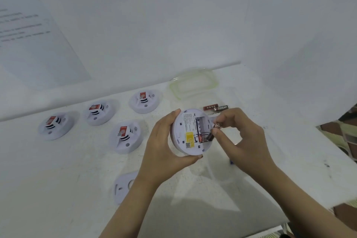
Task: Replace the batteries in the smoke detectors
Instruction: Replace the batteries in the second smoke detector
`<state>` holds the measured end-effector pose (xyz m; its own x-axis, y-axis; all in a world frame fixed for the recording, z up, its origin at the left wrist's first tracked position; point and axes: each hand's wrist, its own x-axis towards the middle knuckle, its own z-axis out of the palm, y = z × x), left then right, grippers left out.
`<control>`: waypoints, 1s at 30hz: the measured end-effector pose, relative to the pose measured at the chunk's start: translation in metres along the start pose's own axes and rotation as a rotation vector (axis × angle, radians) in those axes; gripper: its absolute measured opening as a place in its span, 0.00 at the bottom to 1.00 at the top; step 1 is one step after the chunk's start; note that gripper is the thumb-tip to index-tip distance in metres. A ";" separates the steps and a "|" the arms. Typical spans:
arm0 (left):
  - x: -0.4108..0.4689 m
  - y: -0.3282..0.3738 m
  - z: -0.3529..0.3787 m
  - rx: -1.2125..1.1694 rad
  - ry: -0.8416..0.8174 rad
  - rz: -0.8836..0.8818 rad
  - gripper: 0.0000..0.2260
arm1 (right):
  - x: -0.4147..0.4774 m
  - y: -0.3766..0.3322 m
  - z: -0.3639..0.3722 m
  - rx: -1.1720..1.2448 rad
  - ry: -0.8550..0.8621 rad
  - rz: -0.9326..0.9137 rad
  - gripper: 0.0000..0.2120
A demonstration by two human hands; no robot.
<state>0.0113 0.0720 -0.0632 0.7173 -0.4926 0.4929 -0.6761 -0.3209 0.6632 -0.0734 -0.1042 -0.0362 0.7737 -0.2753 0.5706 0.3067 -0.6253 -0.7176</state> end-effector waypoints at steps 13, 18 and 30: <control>0.006 0.019 0.023 0.040 -0.028 0.037 0.42 | 0.003 0.037 -0.034 -0.246 -0.488 -0.013 0.31; 0.010 0.027 0.026 0.060 -0.037 0.071 0.40 | 0.013 0.041 -0.036 -0.322 -0.501 -0.178 0.33; 0.012 0.034 0.031 0.147 -0.030 0.062 0.40 | 0.028 0.044 -0.039 -0.509 -0.443 -0.519 0.27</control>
<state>-0.0086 0.0302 -0.0521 0.6697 -0.5382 0.5116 -0.7377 -0.4032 0.5415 -0.0600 -0.1677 -0.0363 0.7818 0.3824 0.4925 0.4784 -0.8744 -0.0806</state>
